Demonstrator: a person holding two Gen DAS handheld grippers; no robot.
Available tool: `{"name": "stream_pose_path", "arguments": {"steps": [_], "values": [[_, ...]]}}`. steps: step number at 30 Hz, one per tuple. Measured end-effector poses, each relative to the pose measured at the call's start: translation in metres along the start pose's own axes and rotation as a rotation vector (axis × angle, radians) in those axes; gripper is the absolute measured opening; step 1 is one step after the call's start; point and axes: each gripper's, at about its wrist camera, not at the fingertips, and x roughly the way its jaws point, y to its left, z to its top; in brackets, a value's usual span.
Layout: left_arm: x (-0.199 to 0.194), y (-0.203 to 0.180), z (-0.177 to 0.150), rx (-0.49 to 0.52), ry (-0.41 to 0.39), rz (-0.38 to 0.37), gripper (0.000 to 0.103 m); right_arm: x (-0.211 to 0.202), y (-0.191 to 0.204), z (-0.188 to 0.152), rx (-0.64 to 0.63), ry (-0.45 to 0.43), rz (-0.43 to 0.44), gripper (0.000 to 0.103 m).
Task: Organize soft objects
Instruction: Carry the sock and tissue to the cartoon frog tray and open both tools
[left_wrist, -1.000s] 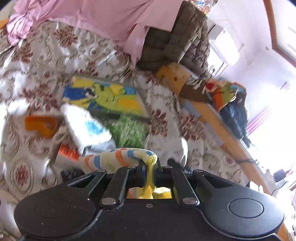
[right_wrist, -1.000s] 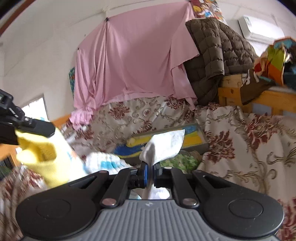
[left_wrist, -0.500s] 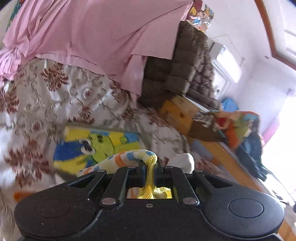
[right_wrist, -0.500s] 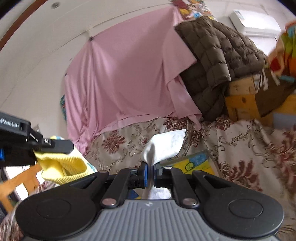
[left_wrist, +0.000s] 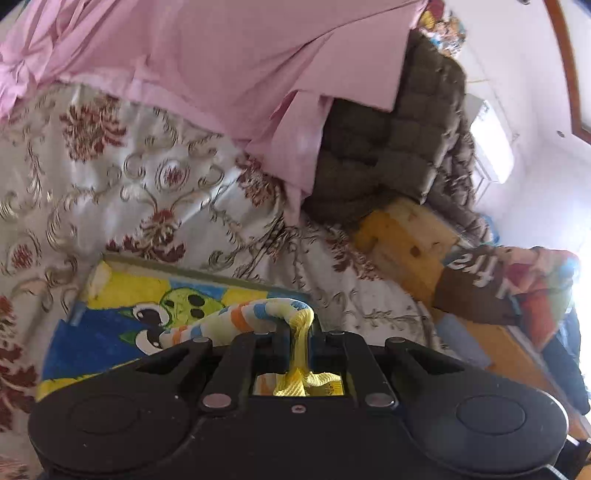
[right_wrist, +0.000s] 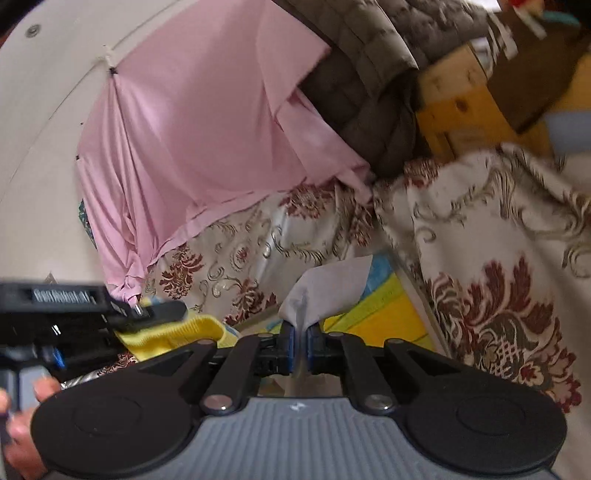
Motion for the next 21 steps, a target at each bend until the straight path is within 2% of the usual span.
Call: {"name": "stream_pose_path", "arguments": {"steps": [6, 11, 16, 18, 20, 21], "values": [[0.033, 0.016, -0.025, -0.002, 0.071, 0.07, 0.009, 0.02, -0.02, -0.003, 0.076, 0.09, -0.003, 0.01], [0.05, 0.024, -0.041, 0.044, 0.151, 0.191, 0.009, 0.028, -0.025, -0.008, 0.106, 0.145, -0.017, 0.018], [0.061, 0.03, -0.048, 0.052, 0.208, 0.289, 0.013, 0.028, -0.023, -0.01, 0.091, 0.177, -0.035, 0.048], [0.064, 0.031, -0.049, 0.05, 0.218, 0.318, 0.016, 0.027, -0.022, -0.009, 0.078, 0.186, -0.04, 0.055], [0.063, 0.032, -0.047, 0.022, 0.212, 0.315, 0.02, 0.026, -0.021, -0.007, 0.068, 0.197, -0.046, 0.063], [0.061, 0.031, -0.046, 0.008, 0.201, 0.311, 0.025, 0.025, -0.02, -0.006, 0.065, 0.2, -0.044, 0.068]]}}
